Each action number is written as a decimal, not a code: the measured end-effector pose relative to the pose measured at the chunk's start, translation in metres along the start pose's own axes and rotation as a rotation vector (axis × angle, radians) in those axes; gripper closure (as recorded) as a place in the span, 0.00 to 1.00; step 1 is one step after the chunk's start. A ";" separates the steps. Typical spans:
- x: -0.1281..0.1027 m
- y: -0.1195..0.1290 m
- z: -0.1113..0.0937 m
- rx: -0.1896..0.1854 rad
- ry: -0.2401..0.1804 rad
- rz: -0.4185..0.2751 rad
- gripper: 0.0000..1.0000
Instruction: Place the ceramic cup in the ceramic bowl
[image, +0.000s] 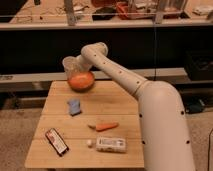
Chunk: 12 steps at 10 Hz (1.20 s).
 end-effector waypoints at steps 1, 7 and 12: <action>0.012 0.000 0.001 -0.009 0.038 0.004 1.00; 0.038 0.027 0.027 -0.150 0.110 0.018 1.00; 0.052 0.061 0.061 -0.274 0.067 0.063 0.58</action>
